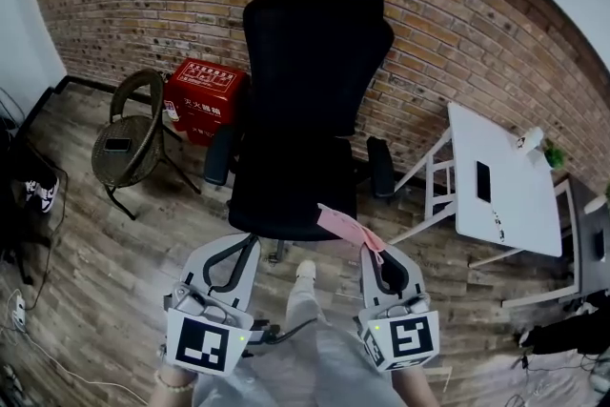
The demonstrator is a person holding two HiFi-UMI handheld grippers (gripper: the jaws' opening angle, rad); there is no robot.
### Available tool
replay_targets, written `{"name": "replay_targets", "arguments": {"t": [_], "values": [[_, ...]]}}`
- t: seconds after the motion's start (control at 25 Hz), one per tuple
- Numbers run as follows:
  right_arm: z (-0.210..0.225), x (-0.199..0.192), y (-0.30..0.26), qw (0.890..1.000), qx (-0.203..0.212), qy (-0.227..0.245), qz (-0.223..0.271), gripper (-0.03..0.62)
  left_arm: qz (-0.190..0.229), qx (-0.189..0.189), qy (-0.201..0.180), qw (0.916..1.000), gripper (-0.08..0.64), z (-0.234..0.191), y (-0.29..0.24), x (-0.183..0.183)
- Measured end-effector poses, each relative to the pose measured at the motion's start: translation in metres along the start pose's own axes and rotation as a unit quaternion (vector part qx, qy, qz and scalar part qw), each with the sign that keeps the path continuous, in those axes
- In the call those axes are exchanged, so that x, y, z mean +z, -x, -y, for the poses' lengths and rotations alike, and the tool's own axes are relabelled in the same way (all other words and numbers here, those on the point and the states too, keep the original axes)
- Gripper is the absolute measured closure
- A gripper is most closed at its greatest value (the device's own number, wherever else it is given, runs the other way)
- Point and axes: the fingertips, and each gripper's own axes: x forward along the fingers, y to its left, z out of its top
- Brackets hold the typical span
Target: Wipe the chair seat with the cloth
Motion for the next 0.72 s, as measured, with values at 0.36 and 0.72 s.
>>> {"name": "replay_targets", "arguments": {"t": [0.36,0.72], "values": [[0.057,0.006,-0.098,0.999,0.046,0.014,-0.002,0.538,-0.012,0.035,-0.003,0.9993,0.541,-0.046,-0.09,-0.001],[0.132,0.027,-0.216,0.996,0.089,0.024,0.001,0.538,-0.026,0.072,0.012,0.997,0.541,-0.102,-0.202,0.0]]}}
